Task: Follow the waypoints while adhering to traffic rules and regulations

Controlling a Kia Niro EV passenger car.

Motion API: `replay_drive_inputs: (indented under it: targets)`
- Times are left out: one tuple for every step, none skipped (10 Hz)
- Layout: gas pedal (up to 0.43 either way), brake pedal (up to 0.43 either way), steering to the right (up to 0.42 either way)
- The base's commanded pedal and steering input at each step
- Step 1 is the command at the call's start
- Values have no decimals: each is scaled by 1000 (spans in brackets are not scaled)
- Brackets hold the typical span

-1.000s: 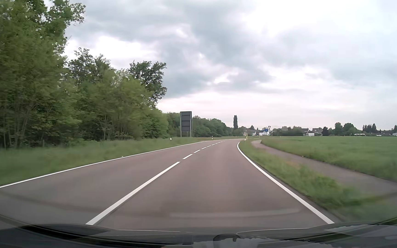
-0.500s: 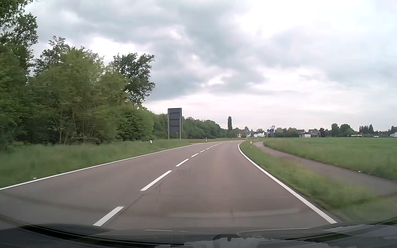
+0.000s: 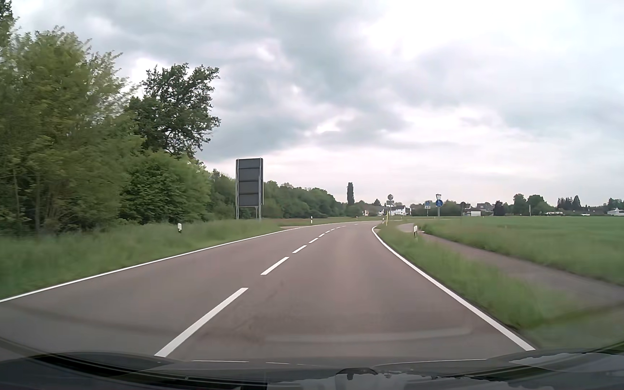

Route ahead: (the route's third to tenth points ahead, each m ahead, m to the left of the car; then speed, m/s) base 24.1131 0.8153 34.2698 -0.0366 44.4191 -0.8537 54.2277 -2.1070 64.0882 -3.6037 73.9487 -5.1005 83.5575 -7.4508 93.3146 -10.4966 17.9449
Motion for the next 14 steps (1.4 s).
replay_drive_inputs:
  targets:
    - [0,0,19]
    - [0,0,18]
    - [0,0,19]
    - [0,0,18]
    - [0,0,16]
    - [0,0,16]
    - [0,0,16]
    - [0,0,15]
    - [0,0,16]
    - [0,0,16]
    - [0,0,16]
    - [0,0,15]
    - [0,0,16]
    - [0,0,16]
